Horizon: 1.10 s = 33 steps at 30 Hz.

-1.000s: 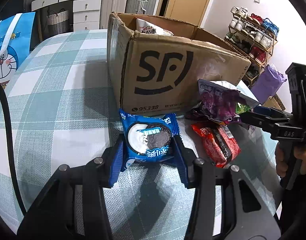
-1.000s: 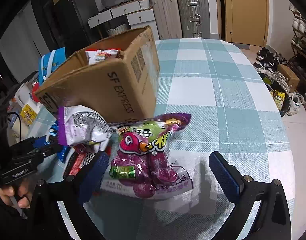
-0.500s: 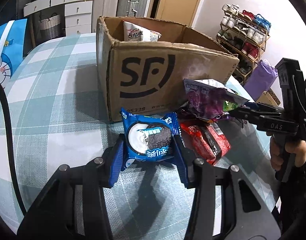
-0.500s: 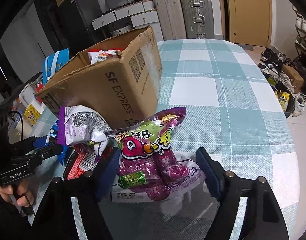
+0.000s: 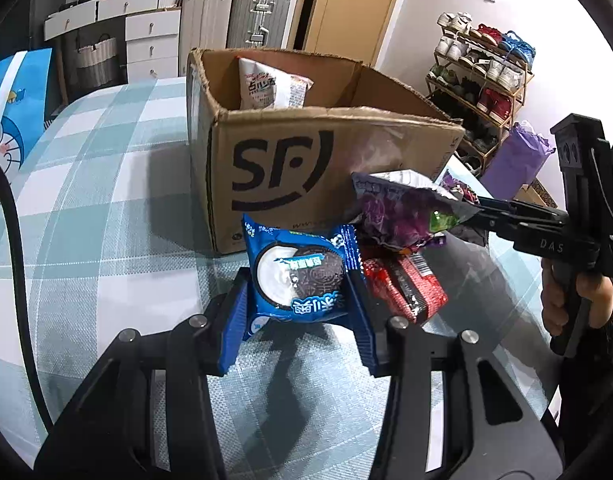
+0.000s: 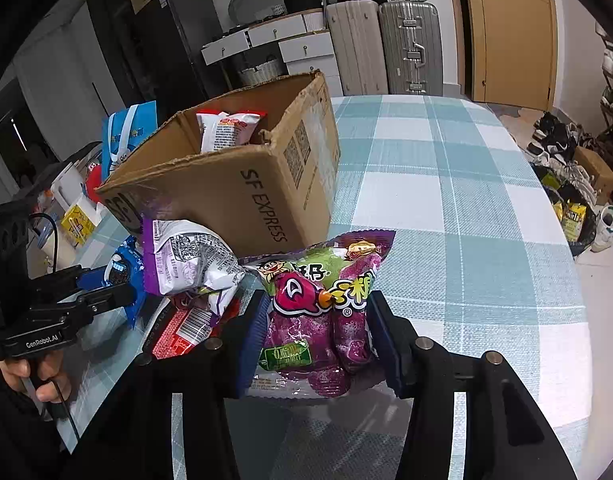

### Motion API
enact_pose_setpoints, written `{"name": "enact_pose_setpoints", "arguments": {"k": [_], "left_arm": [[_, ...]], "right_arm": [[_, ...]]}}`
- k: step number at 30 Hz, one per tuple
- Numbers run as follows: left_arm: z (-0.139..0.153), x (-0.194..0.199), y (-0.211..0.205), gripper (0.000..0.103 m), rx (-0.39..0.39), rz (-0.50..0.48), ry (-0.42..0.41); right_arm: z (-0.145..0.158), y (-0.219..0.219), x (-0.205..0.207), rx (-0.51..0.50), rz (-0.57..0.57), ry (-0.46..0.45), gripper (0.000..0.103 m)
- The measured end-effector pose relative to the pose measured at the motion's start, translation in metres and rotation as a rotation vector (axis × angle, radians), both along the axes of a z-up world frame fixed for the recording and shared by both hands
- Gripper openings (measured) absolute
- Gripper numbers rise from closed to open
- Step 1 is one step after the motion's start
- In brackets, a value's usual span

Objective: Organize snacks
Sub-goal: 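Lift both held bags and carry them over the cardboard box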

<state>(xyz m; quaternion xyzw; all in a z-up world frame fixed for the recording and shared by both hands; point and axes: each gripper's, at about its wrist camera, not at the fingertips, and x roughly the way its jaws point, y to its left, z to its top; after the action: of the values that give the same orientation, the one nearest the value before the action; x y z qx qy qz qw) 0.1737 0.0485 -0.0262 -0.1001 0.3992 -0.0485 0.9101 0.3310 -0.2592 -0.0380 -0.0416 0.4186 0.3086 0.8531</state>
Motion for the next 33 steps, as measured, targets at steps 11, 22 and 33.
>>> {"name": "enact_pose_setpoints", "arguments": {"k": [11, 22, 33], "left_arm": [[0.024, -0.013, -0.007, 0.043, -0.010, -0.018, -0.054], [0.055, -0.031, -0.003, 0.043, -0.045, -0.009, -0.118], [0.081, -0.042, 0.000, 0.043, -0.026, 0.024, -0.169]], "right_arm": [[0.033, -0.012, -0.012, 0.048, -0.009, -0.066, 0.050], [0.059, -0.019, -0.027, 0.101, -0.009, -0.121, 0.050], [0.079, -0.020, -0.041, 0.148, 0.003, -0.155, 0.050]]}}
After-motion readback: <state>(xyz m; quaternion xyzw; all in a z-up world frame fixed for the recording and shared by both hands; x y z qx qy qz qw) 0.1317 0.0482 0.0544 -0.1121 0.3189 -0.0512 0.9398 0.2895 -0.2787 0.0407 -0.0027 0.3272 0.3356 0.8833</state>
